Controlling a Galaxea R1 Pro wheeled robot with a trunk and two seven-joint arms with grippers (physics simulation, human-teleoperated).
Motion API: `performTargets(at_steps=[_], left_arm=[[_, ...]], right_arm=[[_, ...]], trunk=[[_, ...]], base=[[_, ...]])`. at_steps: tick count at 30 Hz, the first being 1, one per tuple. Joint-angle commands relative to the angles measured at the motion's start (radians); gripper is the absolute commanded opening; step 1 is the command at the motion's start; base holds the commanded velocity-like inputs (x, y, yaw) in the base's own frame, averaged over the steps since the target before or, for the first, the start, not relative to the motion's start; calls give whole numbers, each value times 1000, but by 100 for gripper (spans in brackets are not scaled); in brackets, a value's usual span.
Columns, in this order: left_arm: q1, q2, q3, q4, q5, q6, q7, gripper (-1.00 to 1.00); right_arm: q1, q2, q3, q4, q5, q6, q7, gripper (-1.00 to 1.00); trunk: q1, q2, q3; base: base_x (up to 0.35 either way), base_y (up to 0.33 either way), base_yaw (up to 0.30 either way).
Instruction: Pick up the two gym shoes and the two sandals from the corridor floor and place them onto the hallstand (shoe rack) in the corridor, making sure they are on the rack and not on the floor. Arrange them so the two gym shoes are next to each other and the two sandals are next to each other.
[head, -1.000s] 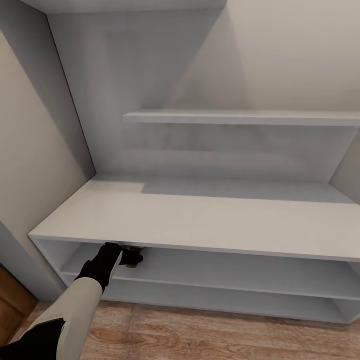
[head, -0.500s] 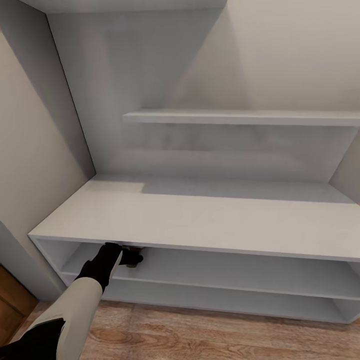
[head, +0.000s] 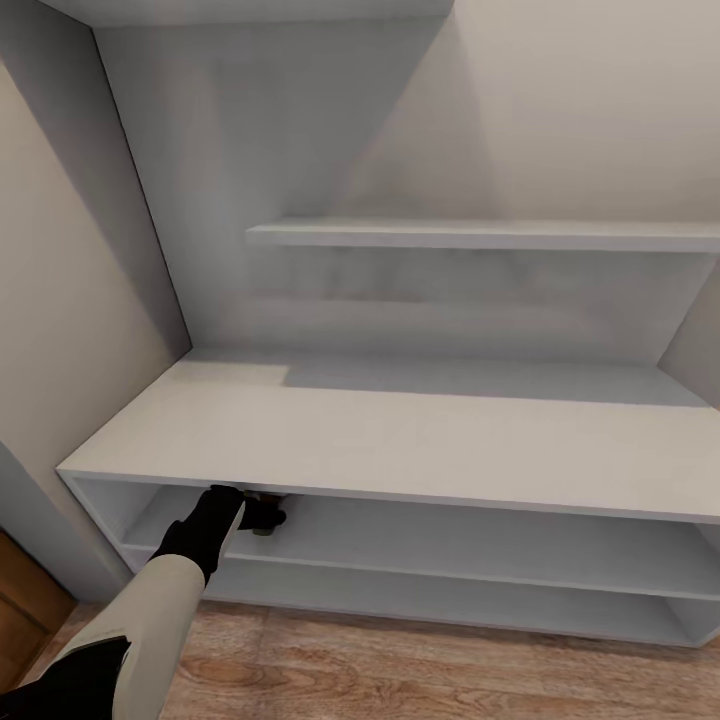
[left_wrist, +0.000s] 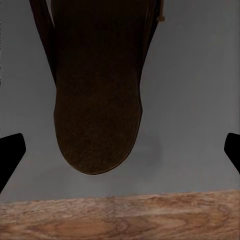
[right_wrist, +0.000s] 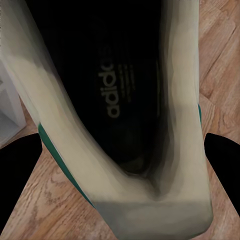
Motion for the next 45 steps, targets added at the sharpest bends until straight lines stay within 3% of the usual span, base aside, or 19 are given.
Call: performTargets(at_steps=[1,45], left_arm=[[-1,-2,8,-2,-11,3,-9,100],[1,-4,7,-3,-12,-56,-9,100]], right_arm=[[-1,0,-1,-1,10,4,10,-100],[-1,0,0,-2,11,4,10,-100]], trunk=[[0,0,-1],[0,0,-1]], base=[[0,0,0],[0,0,0]])
